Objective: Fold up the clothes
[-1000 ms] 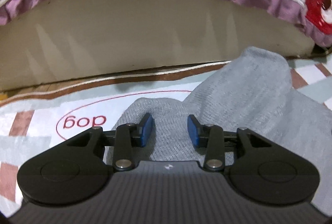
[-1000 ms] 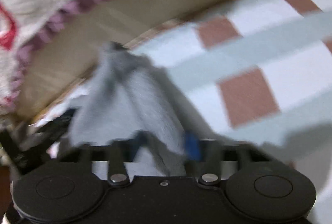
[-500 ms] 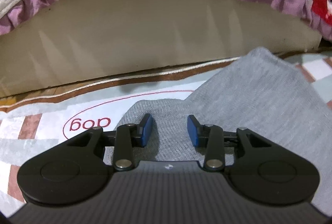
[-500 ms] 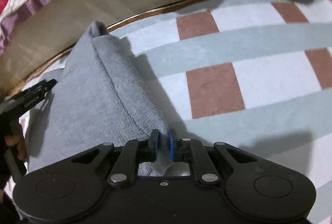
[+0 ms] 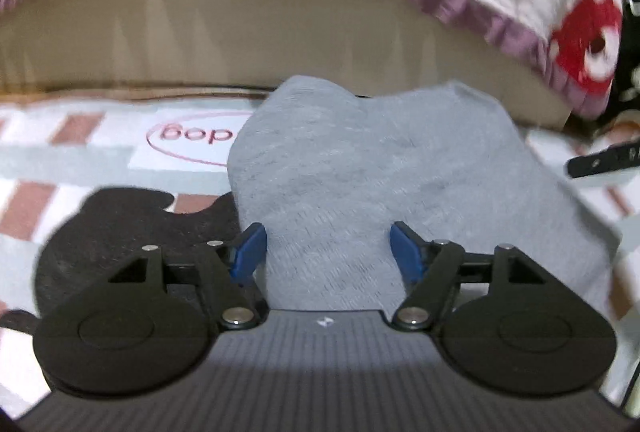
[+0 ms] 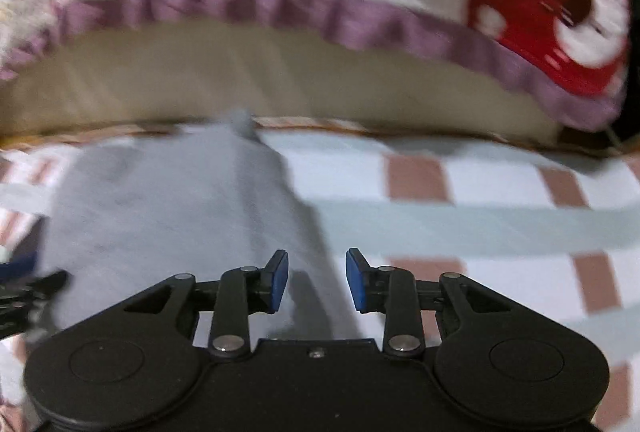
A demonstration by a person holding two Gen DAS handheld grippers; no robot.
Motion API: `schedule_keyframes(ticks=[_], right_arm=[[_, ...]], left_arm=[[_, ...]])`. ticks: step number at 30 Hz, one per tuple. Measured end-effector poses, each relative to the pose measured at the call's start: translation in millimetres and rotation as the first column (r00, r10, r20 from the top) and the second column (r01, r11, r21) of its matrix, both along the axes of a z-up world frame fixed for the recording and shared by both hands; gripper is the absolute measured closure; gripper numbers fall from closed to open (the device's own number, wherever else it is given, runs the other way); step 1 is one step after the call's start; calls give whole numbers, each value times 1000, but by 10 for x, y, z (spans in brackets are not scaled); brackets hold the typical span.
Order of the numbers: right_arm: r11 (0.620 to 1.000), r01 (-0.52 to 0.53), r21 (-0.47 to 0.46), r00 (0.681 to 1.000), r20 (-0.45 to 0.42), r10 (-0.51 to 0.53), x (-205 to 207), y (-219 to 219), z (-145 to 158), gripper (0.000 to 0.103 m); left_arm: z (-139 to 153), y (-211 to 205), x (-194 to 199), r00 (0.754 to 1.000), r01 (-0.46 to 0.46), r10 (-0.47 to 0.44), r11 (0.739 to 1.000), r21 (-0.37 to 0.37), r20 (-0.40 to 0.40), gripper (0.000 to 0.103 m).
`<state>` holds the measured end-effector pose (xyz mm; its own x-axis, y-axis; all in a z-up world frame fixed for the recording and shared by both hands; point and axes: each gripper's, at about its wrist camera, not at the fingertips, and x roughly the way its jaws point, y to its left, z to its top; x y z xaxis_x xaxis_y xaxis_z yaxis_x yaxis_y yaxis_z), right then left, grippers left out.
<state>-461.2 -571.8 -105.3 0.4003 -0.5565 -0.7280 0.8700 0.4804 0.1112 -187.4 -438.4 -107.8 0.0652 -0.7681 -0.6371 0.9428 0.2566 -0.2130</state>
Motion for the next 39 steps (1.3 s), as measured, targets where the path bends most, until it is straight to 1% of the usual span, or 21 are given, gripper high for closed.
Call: schedule_keyframes(ticks=[4, 6, 7, 8, 9, 10, 11, 13, 15, 18, 21, 22, 24, 25, 27, 31, 35, 36, 37, 38, 39], right_arm=[[994, -110, -1, 992, 69, 110, 209, 6, -32, 65], [990, -118, 83, 993, 15, 117, 220, -89, -185, 60], [984, -113, 135, 993, -21, 116, 214, -148, -275, 46], [977, -105, 185, 991, -57, 117, 208, -207, -365, 40], [968, -67, 241, 995, -53, 82, 124, -279, -447, 40], [956, -12, 292, 1000, -13, 17, -17, -357, -492, 28], [946, 20, 324, 999, 29, -31, -143, -414, -506, 25], [929, 48, 367, 991, 100, -91, -350, -496, -532, 25], [911, 43, 409, 981, 157, -116, -457, -535, -591, 25], [897, 18, 441, 968, 217, -126, -500, -567, -674, 25], [894, -35, 447, 955, 277, -101, -508, -642, -768, 24], [894, -56, 444, 945, 312, -95, -513, -650, -800, 19], [900, -90, 428, 937, 343, -69, -493, -647, -827, 19], [900, -101, 424, 934, 353, -62, -491, -648, -832, 19], [898, -117, 425, 924, 378, -58, -491, -661, -851, 19], [892, -151, 426, 902, 428, -52, -493, -687, -889, 19], [883, -175, 435, 878, 474, -59, -481, -784, -937, 20], [882, -183, 435, 880, 473, -50, -451, -800, -937, 20], [876, -177, 449, 886, 460, -57, -406, -810, -926, 25], [867, -161, 472, 896, 438, -73, -352, -816, -909, 38], [857, -144, 495, 905, 416, -88, -297, -821, -892, 46]], left_arm=[[172, 10, 296, 981, -129, 126, 992, -10, -149, 38], [146, 57, 367, 962, -132, 129, 991, 3, -242, 38], [101, 95, 365, 951, -119, 118, 993, 13, -285, 38], [56, 132, 364, 939, -105, 107, 994, 21, -327, 38], [10, 169, 363, 925, -91, 96, 995, 29, -369, 37], [-56, 200, 354, 915, -75, 88, 996, 49, -395, 37], [-140, 224, 338, 909, -57, 83, 995, 78, -408, 36], [-302, 312, 315, 893, -51, 90, 994, 99, -440, 32], [-367, 393, 341, 857, -67, 96, 995, 75, -506, 32], [-456, 447, 347, 813, -32, 56, 998, 52, -580, 33], [-554, 474, 329, 794, 5, 9, 1000, 21, -608, 32], [-593, 476, 340, 780, 3, 6, 1000, 14, -626, 32], [-651, 448, 375, 745, -10, 17, 1000, 15, -667, 31], [-667, 423, 382, 739, -12, 20, 1000, 16, -674, 30], [-658, 391, 364, 756, -7, 15, 1000, 15, -654, 29], [-633, 273, 267, 816, -15, 10, 1000, -3, -578, 22], [-638, 176, 182, 848, -16, -7, 999, -39, -529, 18], [-606, 164, 164, 862, -9, -11, 999, -36, -506, 22], [-574, 151, 146, 875, -2, -15, 999, -33, -483, 30], [-541, 138, 127, 888, 5, -19, 1000, -31, -460, 32], [-509, 126, 109, 900, 12, -23, 1000, -28, -436, 41]])
